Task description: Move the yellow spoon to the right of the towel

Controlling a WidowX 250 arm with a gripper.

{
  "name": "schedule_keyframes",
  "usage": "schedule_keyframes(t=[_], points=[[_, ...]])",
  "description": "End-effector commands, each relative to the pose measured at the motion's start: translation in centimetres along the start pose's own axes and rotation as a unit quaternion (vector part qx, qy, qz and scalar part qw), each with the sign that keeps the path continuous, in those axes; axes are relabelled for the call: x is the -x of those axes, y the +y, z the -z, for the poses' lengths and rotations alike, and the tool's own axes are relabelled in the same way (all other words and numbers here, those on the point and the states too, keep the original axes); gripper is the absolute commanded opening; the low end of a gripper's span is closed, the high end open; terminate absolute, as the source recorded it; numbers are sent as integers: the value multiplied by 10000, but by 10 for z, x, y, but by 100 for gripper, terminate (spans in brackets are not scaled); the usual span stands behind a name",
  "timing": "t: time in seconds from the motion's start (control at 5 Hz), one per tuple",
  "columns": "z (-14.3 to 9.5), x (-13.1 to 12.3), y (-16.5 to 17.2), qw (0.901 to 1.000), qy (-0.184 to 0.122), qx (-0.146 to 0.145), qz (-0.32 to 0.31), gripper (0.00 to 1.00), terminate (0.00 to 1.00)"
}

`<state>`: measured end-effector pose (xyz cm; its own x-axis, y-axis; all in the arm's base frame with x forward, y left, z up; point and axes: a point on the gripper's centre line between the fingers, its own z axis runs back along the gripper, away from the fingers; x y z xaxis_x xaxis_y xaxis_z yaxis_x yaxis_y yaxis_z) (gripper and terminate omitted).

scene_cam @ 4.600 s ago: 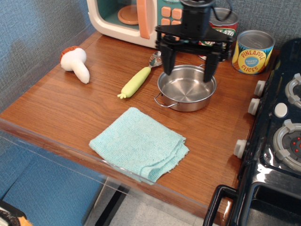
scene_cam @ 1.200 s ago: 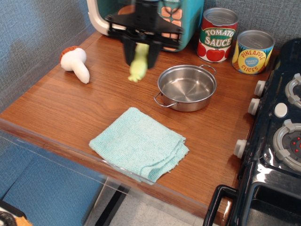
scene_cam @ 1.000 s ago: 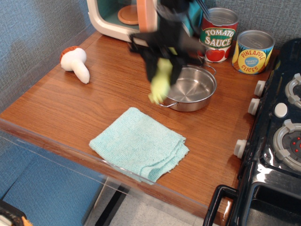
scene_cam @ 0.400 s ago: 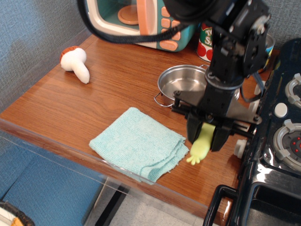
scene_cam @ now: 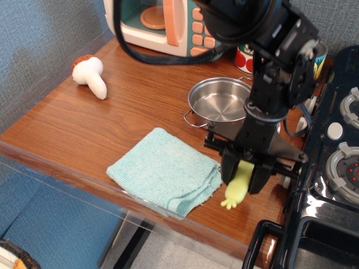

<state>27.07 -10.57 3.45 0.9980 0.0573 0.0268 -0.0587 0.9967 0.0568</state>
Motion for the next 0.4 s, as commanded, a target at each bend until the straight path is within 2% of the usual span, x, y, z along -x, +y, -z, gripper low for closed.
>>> schedule_keyframes(t=[0.0,0.2], points=[[-3,0,14,9989,108,11,-449,100,0],[-2,0,16,9985,154,26,-520,100,0]])
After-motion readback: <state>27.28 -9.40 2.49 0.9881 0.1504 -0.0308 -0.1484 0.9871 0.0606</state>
